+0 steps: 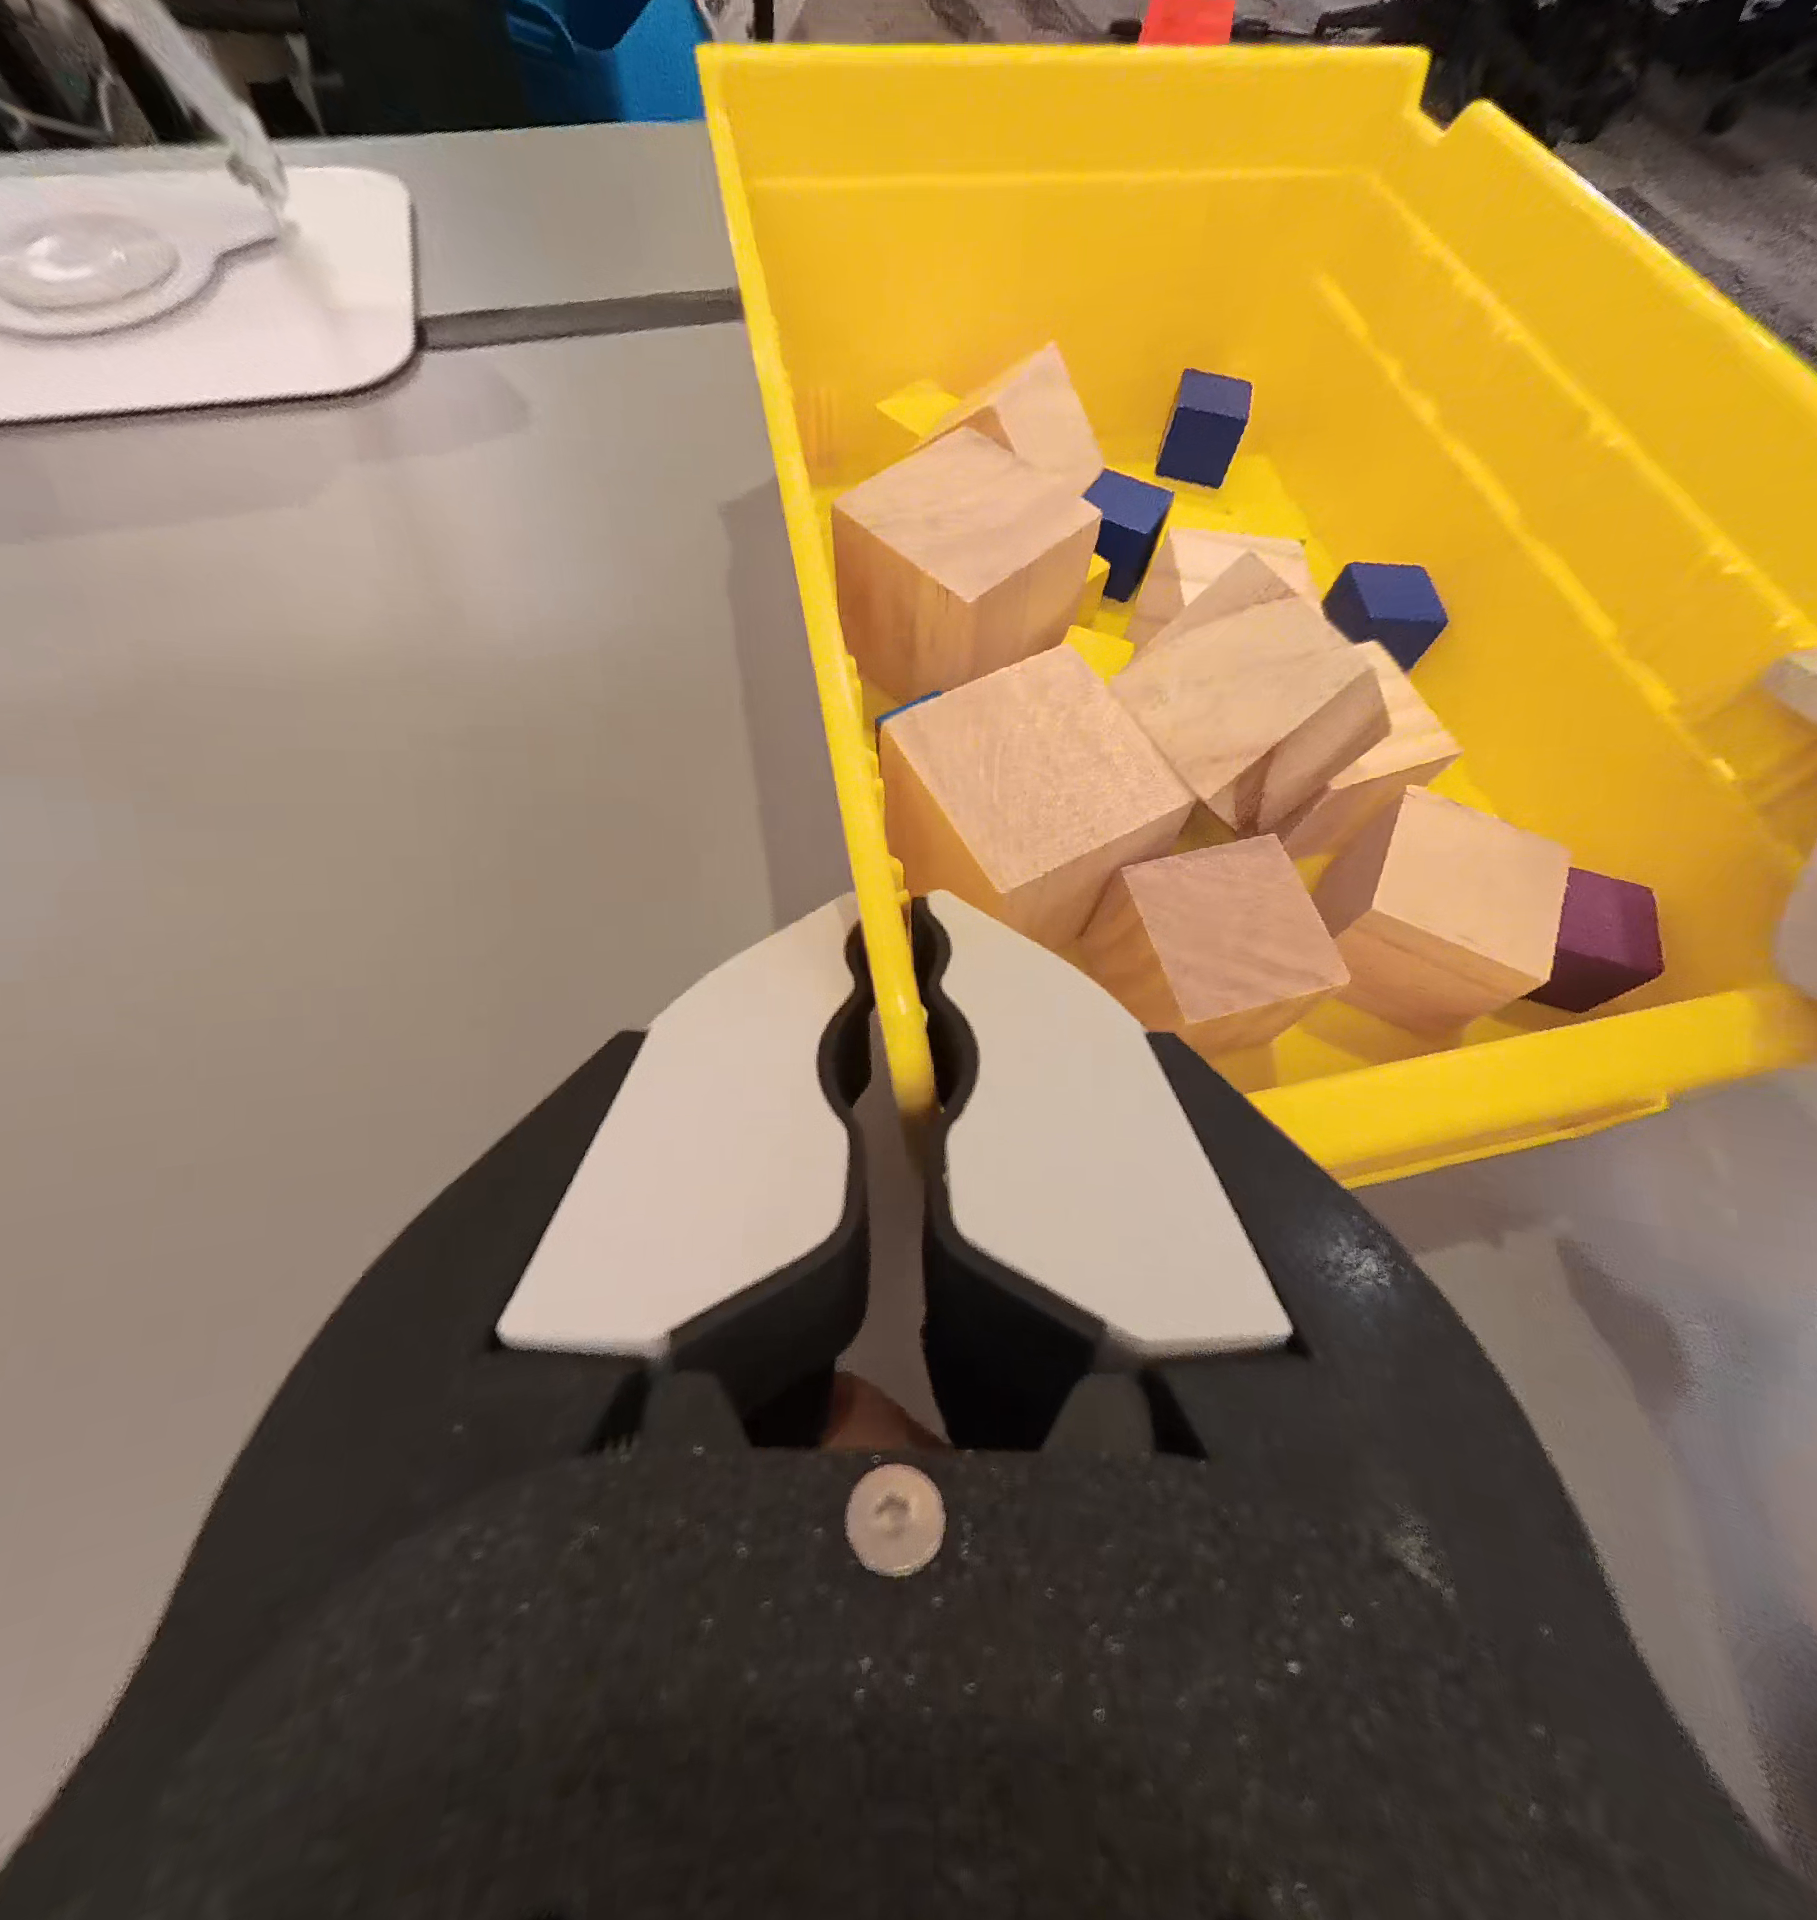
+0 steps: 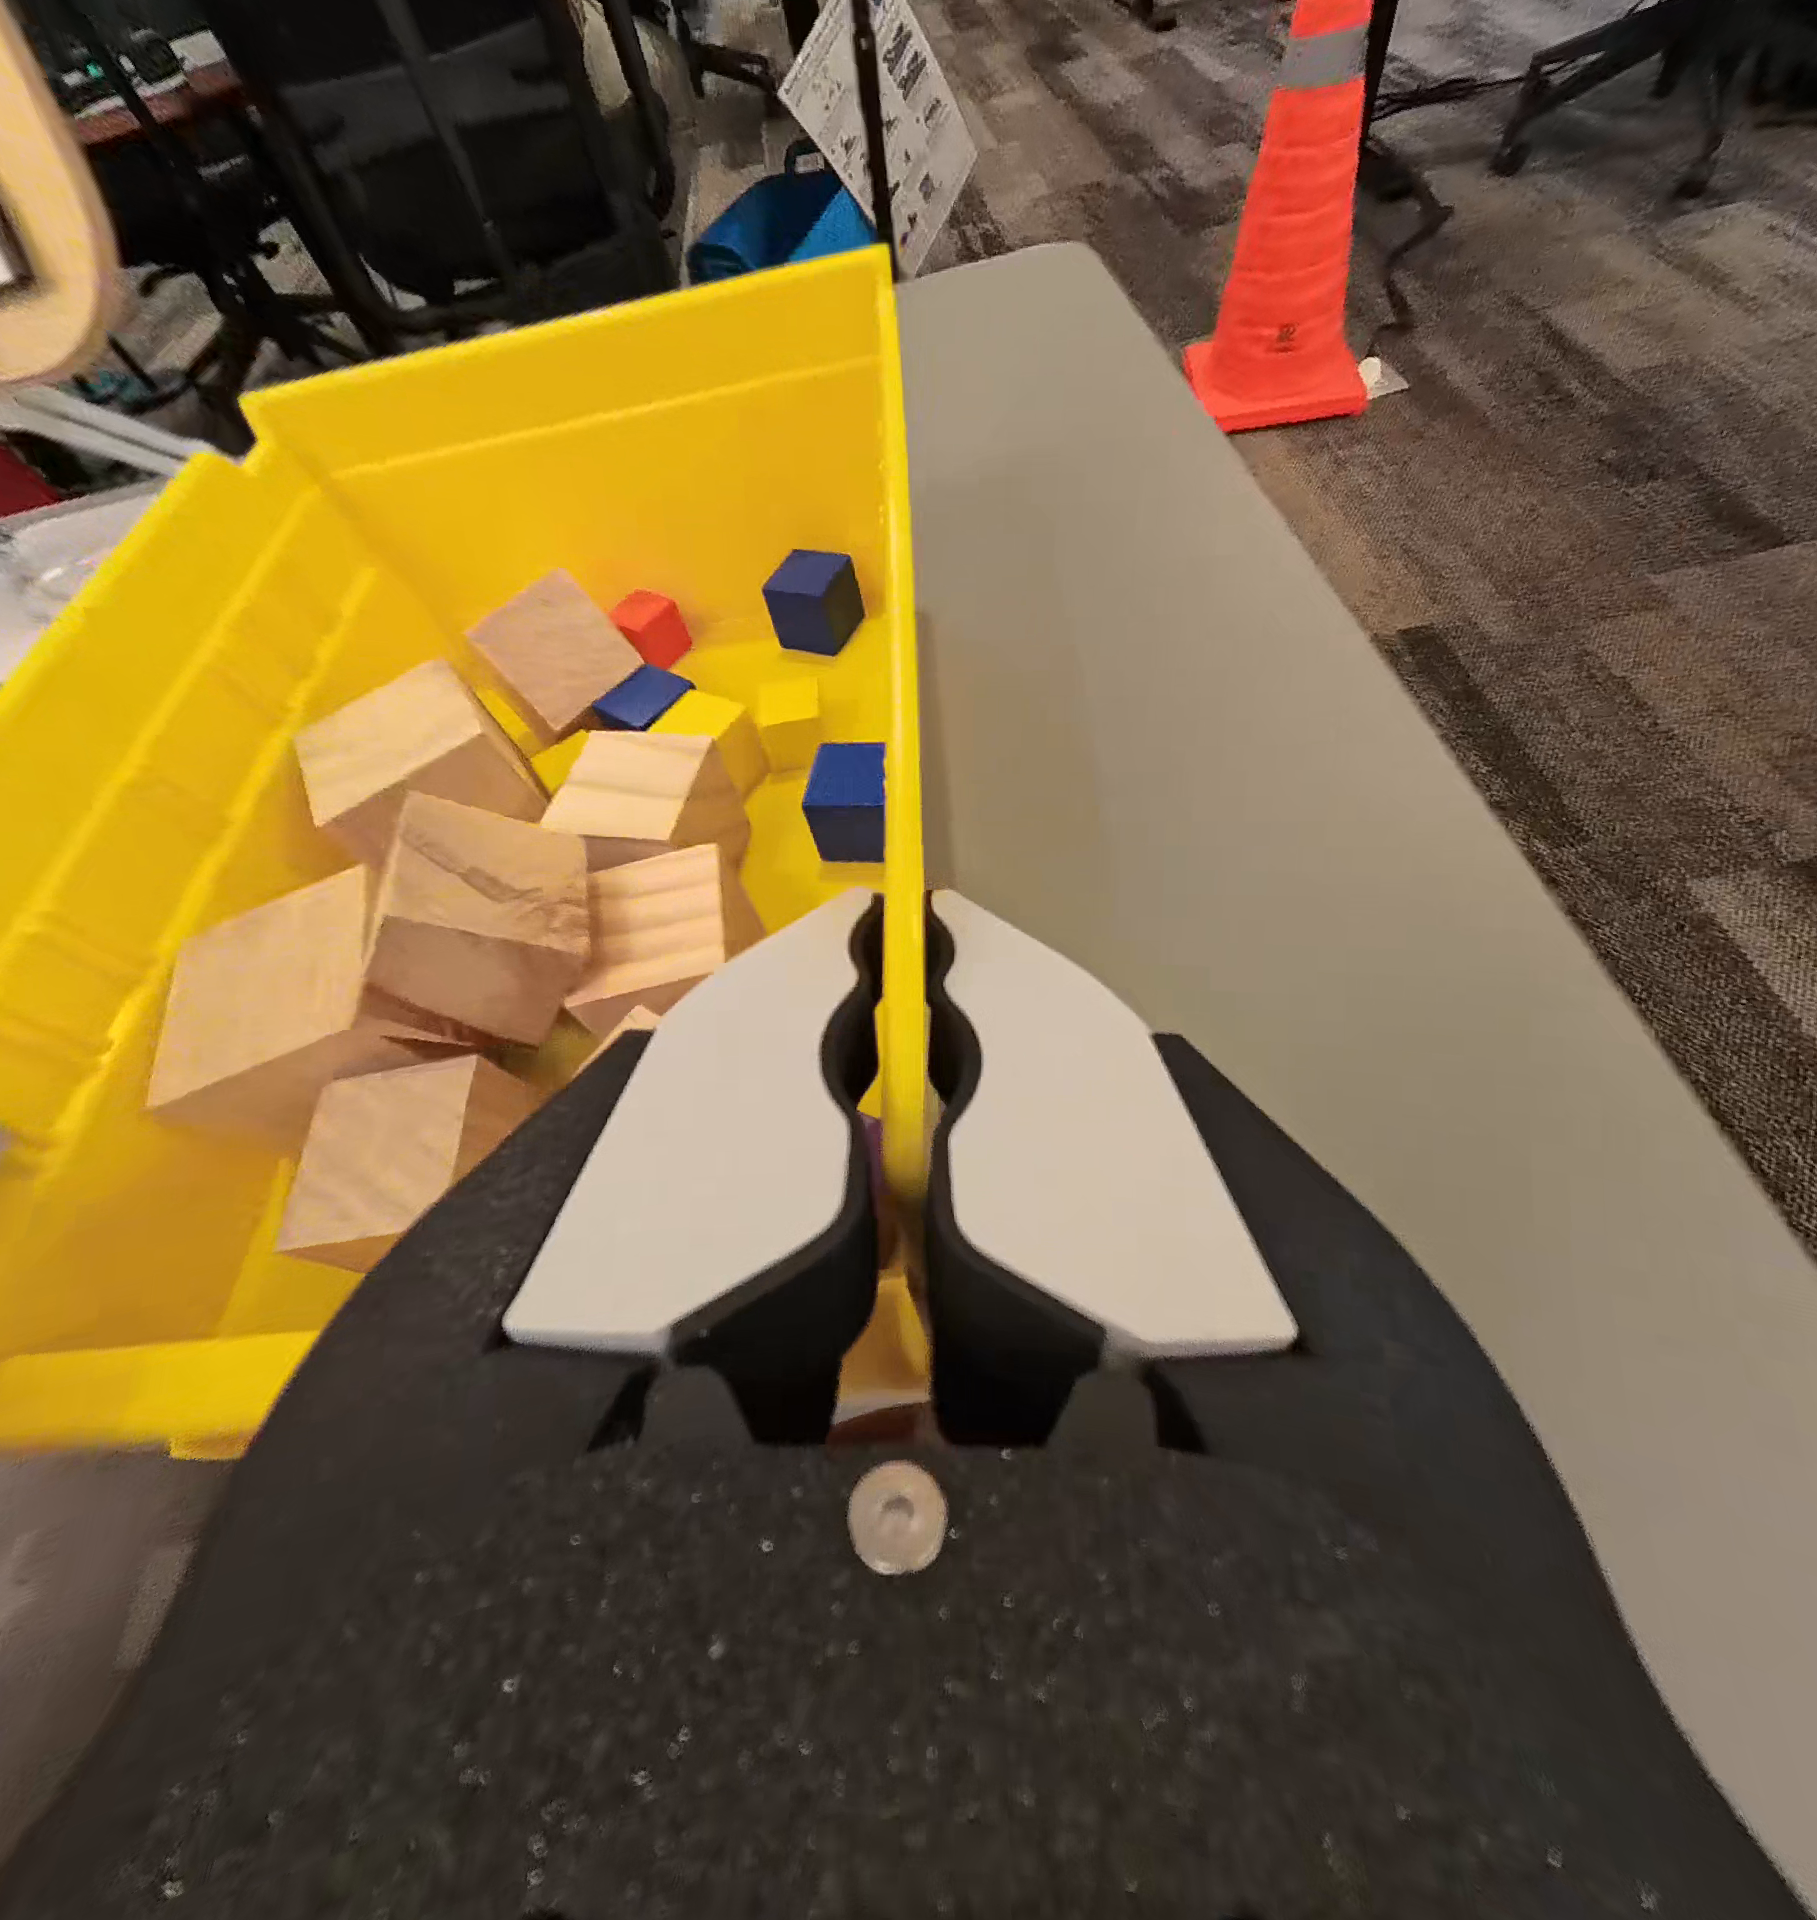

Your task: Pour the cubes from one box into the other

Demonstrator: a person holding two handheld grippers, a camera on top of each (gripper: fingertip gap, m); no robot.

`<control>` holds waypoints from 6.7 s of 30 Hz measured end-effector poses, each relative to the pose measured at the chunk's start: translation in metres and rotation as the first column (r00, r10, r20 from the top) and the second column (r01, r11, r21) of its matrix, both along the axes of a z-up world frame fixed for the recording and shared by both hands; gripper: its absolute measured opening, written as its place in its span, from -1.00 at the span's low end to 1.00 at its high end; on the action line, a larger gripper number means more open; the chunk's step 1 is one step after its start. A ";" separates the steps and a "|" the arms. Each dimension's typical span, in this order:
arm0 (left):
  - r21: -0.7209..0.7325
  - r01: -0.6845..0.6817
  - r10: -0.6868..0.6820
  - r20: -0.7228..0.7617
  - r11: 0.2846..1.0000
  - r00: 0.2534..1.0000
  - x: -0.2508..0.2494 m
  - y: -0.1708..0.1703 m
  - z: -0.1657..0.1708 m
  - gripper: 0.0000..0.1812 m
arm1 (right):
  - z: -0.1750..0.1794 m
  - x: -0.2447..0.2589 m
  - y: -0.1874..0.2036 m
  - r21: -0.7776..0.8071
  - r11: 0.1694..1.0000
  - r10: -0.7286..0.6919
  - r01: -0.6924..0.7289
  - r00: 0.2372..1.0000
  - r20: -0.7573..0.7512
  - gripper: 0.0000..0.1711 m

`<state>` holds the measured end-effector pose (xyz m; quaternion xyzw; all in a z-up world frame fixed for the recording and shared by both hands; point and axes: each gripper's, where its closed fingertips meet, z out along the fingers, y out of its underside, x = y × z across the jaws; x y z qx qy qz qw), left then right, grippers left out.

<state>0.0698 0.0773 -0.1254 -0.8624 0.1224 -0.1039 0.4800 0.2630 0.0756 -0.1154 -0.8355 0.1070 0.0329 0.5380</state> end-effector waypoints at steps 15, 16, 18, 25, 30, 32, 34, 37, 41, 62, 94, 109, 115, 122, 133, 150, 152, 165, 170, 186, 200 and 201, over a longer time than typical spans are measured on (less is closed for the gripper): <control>0.058 -0.156 0.160 -0.073 0.986 0.984 -0.277 -0.016 0.021 -0.96 | 0.001 -0.280 0.002 -0.024 0.968 0.252 -0.250 0.962 0.102 -0.96; 0.032 -0.152 0.154 -0.061 0.988 0.986 -0.290 -0.015 0.011 -0.96 | -0.004 -0.293 0.002 -0.035 0.966 0.257 -0.254 0.961 0.101 -0.96; 0.033 -0.108 0.109 -0.013 0.994 0.994 -0.300 -0.015 0.002 -0.95 | -0.003 -0.301 0.001 -0.048 0.975 0.223 -0.218 0.965 0.135 -0.96; 0.091 -0.031 0.029 0.026 0.995 0.999 -0.312 -0.048 0.032 -0.48 | 0.014 -0.299 -0.023 -0.017 0.904 0.416 -0.427 0.872 0.257 -0.63; 0.257 -0.109 0.064 0.176 0.960 0.982 -0.406 -0.086 0.091 -0.51 | 0.022 -0.281 -0.066 -0.056 0.780 0.603 -0.624 0.724 0.335 -0.59; 0.206 -0.143 0.099 0.214 0.968 0.972 -0.463 -0.084 0.083 -0.43 | 0.023 -0.274 -0.074 -0.055 0.780 0.609 -0.623 0.736 0.296 -0.60; 0.144 -0.273 0.256 0.126 0.951 0.959 -0.533 -0.078 0.063 -0.37 | 0.028 -0.281 -0.077 -0.029 0.769 0.630 -0.639 0.748 0.209 -0.60; 0.173 -0.455 0.446 0.091 0.874 0.891 -0.609 -0.081 0.047 -0.45 | 0.030 -0.305 -0.084 -0.027 0.732 0.671 -0.681 0.713 0.205 -0.60; 0.105 -0.448 0.444 0.066 0.888 0.894 -0.633 -0.060 0.011 -0.36 | 0.023 -0.343 -0.101 -0.041 0.679 0.710 -0.733 0.641 0.291 -0.61; 0.060 -0.540 0.542 -0.046 0.840 0.839 -0.565 -0.210 0.004 -0.95 | -0.012 -0.591 -0.144 -0.081 0.683 0.719 -0.726 0.648 0.253 -0.41; 0.263 -0.060 0.034 0.102 0.963 0.994 -0.031 -0.034 0.115 -0.95 | 0.110 -0.030 -0.056 0.207 0.977 0.017 -0.053 0.985 0.172 -0.98; 0.072 0.153 -0.161 0.129 0.986 0.979 0.018 -0.043 0.033 -0.60 | 0.007 0.032 -0.043 0.024 0.999 -0.035 0.032 0.989 0.145 -0.77; 0.217 0.084 -0.154 0.328 0.972 0.932 -0.135 -0.074 0.124 -0.56 | 0.104 -0.026 -0.057 0.234 0.969 -0.020 -0.079 0.920 0.392 -0.66; 0.195 -0.215 0.208 0.051 0.957 0.977 -0.322 -0.051 0.052 -0.42 | 0.038 -0.303 -0.061 0.107 0.790 0.604 -0.604 0.796 0.036 -0.29; 0.093 -0.126 0.127 -0.002 0.988 0.992 -0.315 -0.017 0.011 -0.96 | -0.022 -0.316 -0.030 -0.116 0.952 0.303 -0.285 0.934 0.191 -0.96; 0.201 -0.468 0.467 0.059 0.860 0.882 -0.568 -0.029 0.050 -0.98 | 0.013 -0.570 -0.005 0.033 0.918 0.387 -0.396 0.910 0.153 -0.97; 0.172 -0.458 0.462 0.018 0.872 0.887 -0.594 -0.026 0.032 -0.97 | -0.002 -0.595 -0.009 -0.008 0.903 0.426 -0.429 0.895 0.132 -0.95; 0.221 -0.406 0.413 0.013 0.887 0.911 -0.619 -0.053 0.063 -0.63 | 0.012 -0.508 -0.121 -0.100 0.398 0.913 -0.912 0.405 -0.056 -0.67; 0.276 -0.325 0.295 0.146 0.904 0.944 -0.568 -0.070 0.090 -0.64 | 0.039 -0.310 -0.082 0.067 0.739 0.671 -0.671 0.741 0.020 -0.67; 0.190 -0.324 0.323 0.035 0.927 0.946 -0.455 -0.084 0.022 -0.63 | 0.023 -0.038 -0.076 0.121 0.991 0.048 -0.061 0.993 0.109 -0.60; 0.133 -0.336 0.327 0.090 0.932 0.941 -0.466 -0.082 0.013 -0.67 | 0.009 -0.088 -0.068 0.086 0.980 0.172 -0.181 0.979 0.110 -0.64; 0.135 -0.340 0.331 0.085 0.931 0.940 -0.468 -0.082 0.012 -0.67 | 0.009 -0.090 -0.068 0.089 0.979 0.175 -0.184 0.980 0.099 -0.64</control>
